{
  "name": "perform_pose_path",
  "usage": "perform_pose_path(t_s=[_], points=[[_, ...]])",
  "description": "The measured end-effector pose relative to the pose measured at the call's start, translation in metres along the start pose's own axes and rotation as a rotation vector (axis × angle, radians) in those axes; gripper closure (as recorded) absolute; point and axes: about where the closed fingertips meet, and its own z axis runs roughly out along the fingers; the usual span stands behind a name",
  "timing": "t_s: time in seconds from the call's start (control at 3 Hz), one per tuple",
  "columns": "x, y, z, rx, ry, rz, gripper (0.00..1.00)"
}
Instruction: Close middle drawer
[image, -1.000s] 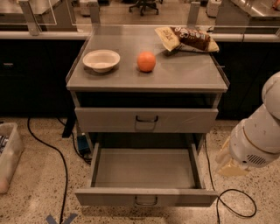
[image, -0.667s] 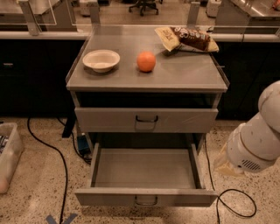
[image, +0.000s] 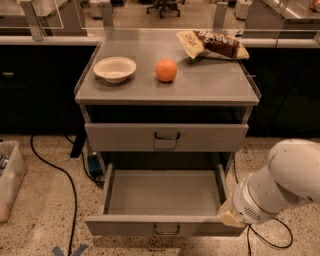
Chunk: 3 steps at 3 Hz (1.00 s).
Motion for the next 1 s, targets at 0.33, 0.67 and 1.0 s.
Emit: perform_pose_path(t_s=[0.33,0.67,1.0], points=[[-0.007,0.027,0.038,-0.102,-0.078,0.072,1.00],[-0.014,0.054,0.061,-0.172,-0.124,0.093,1.00],[-0.020,0.079,0.081,-0.216,-0.137,0.058,1.00]])
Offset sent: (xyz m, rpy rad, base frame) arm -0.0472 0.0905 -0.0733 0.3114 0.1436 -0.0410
